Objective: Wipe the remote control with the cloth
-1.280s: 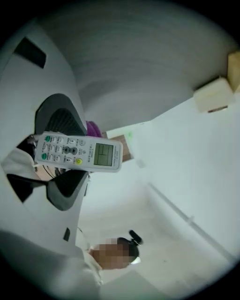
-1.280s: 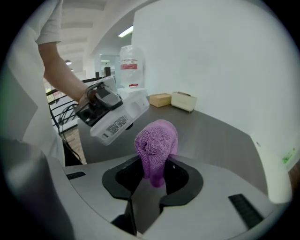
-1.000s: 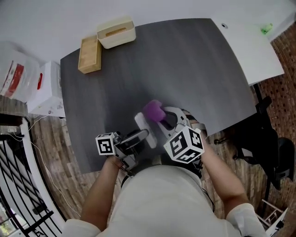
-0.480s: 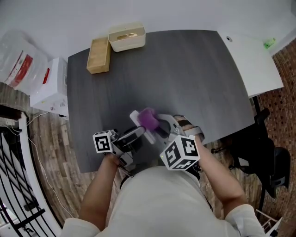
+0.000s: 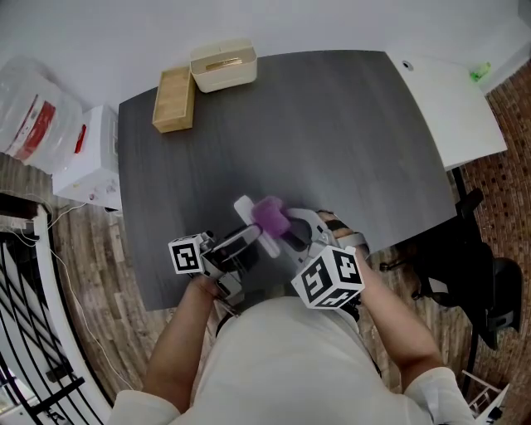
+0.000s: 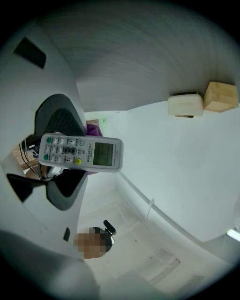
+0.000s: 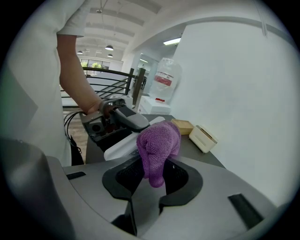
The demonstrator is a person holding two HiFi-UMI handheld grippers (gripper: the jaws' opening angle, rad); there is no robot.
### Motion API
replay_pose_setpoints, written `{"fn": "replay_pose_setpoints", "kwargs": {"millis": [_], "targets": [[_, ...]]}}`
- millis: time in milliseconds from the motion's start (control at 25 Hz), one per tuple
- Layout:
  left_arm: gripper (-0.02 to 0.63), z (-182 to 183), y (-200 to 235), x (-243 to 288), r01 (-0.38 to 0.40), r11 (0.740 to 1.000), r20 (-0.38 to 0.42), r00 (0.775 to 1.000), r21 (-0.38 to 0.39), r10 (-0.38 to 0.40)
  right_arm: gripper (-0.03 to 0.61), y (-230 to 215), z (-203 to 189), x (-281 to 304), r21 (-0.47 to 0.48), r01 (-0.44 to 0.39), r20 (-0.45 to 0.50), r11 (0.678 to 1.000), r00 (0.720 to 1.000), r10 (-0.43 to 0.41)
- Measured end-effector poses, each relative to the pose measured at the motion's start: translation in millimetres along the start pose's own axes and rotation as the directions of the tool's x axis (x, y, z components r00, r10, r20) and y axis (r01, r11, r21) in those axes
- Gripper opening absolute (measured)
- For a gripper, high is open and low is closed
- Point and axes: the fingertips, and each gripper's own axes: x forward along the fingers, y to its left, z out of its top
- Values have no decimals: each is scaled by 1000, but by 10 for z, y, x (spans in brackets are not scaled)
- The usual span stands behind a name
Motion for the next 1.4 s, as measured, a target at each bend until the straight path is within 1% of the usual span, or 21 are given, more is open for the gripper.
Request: {"fn": "replay_pose_setpoints", "kwargs": {"millis": [160, 360, 480, 600, 680, 800, 880, 960, 1040, 1120, 1160, 1200, 1240, 1280, 1320, 1360, 1400], "targets": [[224, 22, -8, -19, 8, 1000, 32, 999, -12, -7, 114, 25, -3, -26, 4, 11, 1, 1000, 1000, -11], [224, 44, 0, -53, 10, 1000, 65, 998, -23, -8, 114, 91, -29, -70, -15, 5, -5, 1000, 1000, -5], [224, 69, 29, -93, -10, 1000, 89, 996, -17, 12, 114, 146, -55, -82, -36, -12, -17, 999, 1000, 11], [224, 161, 62, -152, -33, 999, 134, 990, -15, 35, 114, 235, -100, -97, -71, -43, -39, 997, 998, 40], [222, 221, 90, -179, -57, 998, 156, 986, -12, 58, 114, 298, -136, -90, -91, -60, -55, 994, 997, 56], [222, 229, 148, -193, -102, 995, 167, 981, -9, 102, 114, 394, -201, -78, -101, -82, -73, 992, 995, 75], [221, 220, 202, -219, -133, 991, 177, 975, -14, 134, 114, 485, -245, -75, -109, -111, -88, 988, 991, 102], [221, 213, 265, -256, -171, 985, 186, 967, -20, 172, 114, 615, -298, -78, -119, -162, -103, 979, 983, 151], [220, 213, 335, -299, -212, 977, 193, 958, -26, 213, 114, 772, -360, -87, -115, -234, -115, 966, 969, 221], [219, 220, 410, -343, -259, 966, 197, 946, -25, 258, 114, 917, -415, -100, -81, -306, -116, 949, 948, 296], [219, 213, 456, -359, -292, 956, 190, 938, -18, 290, 114, 962, -444, -105, -61, -329, -114, 942, 940, 321], [219, 193, 515, -374, -338, 941, 175, 926, -6, 334, 114, 982, -474, -107, -45, -341, -113, 939, 936, 334], [219, 158, 588, -392, -396, 918, 150, 908, 12, 390, 114, 986, -508, -105, -34, -344, -115, 938, 934, 338], [219, 109, 675, -415, -464, 885, 115, 882, 37, 458, 114, 985, -547, -100, -25, -343, -118, 939, 934, 338], [219, 50, 771, -449, -538, 840, 74, 843, 74, 533, 114, 987, -592, -95, -17, -343, -122, 939, 933, 339], [219, -11, 874, -495, -610, 783, 31, 791, 123, 611, 114, 993, -640, -93, -9, -344, -125, 939, 932, 340], [219, -71, 974, -543, -670, 723, -6, 733, 170, 681, 114, 1000, -689, -96, 1, -345, -128, 939, 931, 342]]}}
